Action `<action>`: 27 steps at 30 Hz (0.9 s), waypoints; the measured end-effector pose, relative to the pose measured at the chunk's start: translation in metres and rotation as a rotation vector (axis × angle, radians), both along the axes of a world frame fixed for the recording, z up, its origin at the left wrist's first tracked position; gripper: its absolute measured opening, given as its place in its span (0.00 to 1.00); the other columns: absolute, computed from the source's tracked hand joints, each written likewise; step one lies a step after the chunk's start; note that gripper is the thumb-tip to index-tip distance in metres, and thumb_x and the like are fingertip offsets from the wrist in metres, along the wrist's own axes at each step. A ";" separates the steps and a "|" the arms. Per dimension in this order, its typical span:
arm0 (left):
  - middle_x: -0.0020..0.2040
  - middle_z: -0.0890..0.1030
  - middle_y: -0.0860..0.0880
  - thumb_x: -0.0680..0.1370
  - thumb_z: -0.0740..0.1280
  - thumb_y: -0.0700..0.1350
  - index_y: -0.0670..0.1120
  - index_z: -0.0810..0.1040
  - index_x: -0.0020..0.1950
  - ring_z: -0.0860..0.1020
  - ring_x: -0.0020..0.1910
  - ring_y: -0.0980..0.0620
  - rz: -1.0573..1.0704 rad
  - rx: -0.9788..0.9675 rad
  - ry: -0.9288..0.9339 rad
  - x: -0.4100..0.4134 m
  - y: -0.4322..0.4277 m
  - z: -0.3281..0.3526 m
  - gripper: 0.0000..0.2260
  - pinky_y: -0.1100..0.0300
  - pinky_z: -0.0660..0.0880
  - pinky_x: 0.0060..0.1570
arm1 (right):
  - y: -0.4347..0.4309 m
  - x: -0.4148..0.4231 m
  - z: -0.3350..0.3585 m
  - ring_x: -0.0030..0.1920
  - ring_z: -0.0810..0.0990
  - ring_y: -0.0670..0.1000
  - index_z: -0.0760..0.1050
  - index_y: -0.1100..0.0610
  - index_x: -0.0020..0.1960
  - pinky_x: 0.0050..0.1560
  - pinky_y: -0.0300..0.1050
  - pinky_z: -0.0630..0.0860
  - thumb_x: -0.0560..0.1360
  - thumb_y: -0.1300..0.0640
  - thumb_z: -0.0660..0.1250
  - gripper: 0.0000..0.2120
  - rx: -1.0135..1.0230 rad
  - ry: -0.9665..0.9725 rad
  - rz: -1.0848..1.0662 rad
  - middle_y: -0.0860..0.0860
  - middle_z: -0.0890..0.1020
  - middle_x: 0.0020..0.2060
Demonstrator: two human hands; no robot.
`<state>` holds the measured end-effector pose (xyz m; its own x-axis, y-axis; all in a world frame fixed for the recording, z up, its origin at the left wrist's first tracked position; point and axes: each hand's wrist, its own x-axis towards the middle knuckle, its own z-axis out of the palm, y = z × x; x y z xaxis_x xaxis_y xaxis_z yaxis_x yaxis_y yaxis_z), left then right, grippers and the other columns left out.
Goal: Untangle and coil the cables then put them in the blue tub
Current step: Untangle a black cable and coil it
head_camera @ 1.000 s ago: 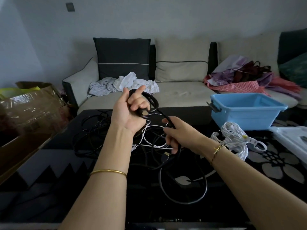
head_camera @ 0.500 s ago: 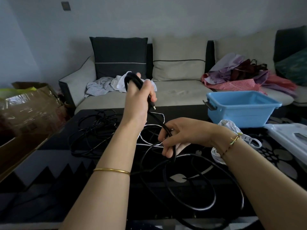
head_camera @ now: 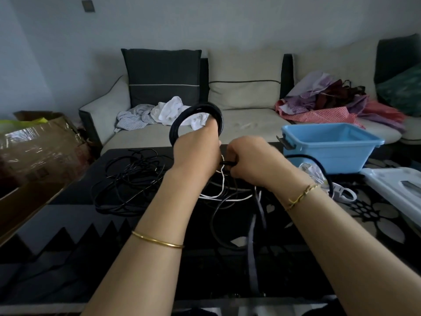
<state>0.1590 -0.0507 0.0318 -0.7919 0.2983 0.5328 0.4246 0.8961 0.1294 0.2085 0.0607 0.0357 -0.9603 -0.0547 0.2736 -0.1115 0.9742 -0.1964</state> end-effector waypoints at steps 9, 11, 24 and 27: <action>0.46 0.74 0.49 0.79 0.60 0.44 0.44 0.72 0.50 0.73 0.50 0.47 0.040 -0.137 -0.165 -0.003 -0.016 0.054 0.04 0.56 0.67 0.44 | -0.018 -0.013 0.043 0.54 0.77 0.55 0.69 0.49 0.43 0.48 0.45 0.58 0.74 0.62 0.66 0.10 0.168 0.338 -0.126 0.50 0.79 0.49; 0.40 0.77 0.46 0.77 0.59 0.48 0.46 0.70 0.41 0.75 0.43 0.44 -0.022 -0.024 -0.254 -0.008 -0.026 0.074 0.08 0.54 0.72 0.43 | -0.023 -0.020 0.059 0.52 0.77 0.55 0.69 0.49 0.43 0.49 0.45 0.58 0.74 0.63 0.65 0.10 0.215 0.399 -0.119 0.50 0.79 0.48; 0.22 0.64 0.52 0.74 0.65 0.47 0.42 0.79 0.39 0.59 0.21 0.53 -0.130 0.361 -0.717 -0.021 -0.045 0.146 0.10 0.65 0.59 0.24 | -0.009 -0.069 0.119 0.73 0.58 0.54 0.76 0.48 0.60 0.74 0.51 0.46 0.71 0.54 0.70 0.18 0.182 0.595 -0.021 0.50 0.71 0.66; 0.22 0.61 0.53 0.77 0.63 0.47 0.41 0.77 0.41 0.56 0.21 0.55 -0.160 0.396 -0.780 -0.019 -0.045 0.161 0.10 0.65 0.57 0.23 | -0.007 -0.076 0.124 0.74 0.58 0.54 0.67 0.49 0.70 0.75 0.51 0.49 0.69 0.52 0.71 0.31 0.021 0.560 -0.025 0.51 0.66 0.71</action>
